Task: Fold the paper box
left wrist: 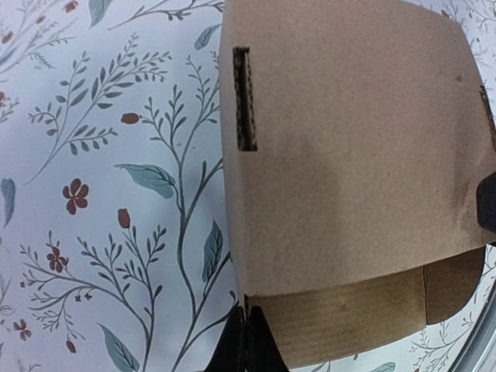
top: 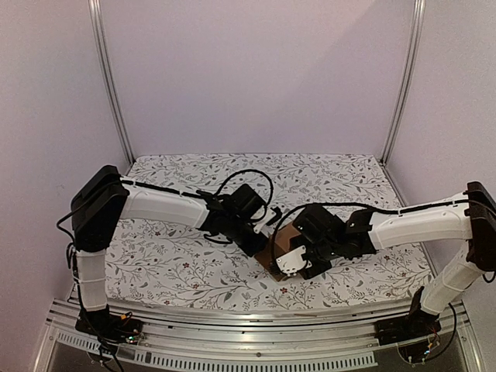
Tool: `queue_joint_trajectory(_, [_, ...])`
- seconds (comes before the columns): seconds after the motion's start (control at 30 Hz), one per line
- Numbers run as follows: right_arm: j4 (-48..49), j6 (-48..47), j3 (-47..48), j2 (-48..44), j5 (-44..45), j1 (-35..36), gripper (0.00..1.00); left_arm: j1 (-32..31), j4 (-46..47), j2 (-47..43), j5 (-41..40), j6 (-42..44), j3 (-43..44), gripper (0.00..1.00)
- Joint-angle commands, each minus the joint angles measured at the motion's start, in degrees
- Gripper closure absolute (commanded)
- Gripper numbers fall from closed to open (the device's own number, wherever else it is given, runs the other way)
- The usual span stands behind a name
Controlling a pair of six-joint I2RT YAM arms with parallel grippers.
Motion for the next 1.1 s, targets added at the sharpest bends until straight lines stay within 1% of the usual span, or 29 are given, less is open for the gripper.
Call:
queue_joint_trajectory(0.0, [1.7,0.4,-0.1,2.3,1.8,0.3,0.35,0.3,-0.9,1.1,0.7,0.2,0.9,1.0])
queue_joint_trajectory(0.13, [1.7,1.5,0.1,3.2,1.9,0.4,0.39,0.3,-1.1,1.1,1.0,0.1,1.0,1.0])
queue_joint_trajectory(0.43, [-1.6,6.3,3.5,6.0,1.3,0.6,0.54,0.3,-0.9,1.5,1.7,-0.1,1.4,1.0])
queue_joint_trajectory(0.7, [-3.1,9.2,5.2,8.0,0.7,0.6,0.53,0.3,-0.8,1.7,2.2,-0.4,1.5,1.0])
queue_joint_trajectory(0.9, [-5.0,13.2,8.1,9.9,1.6,0.6,0.57,0.2,-0.8,2.0,2.6,-0.5,1.8,1.0])
queue_joint_trajectory(1.07, [-6.5,13.9,8.5,11.4,1.7,0.6,0.59,0.2,-1.0,1.7,2.4,-0.6,1.8,1.0])
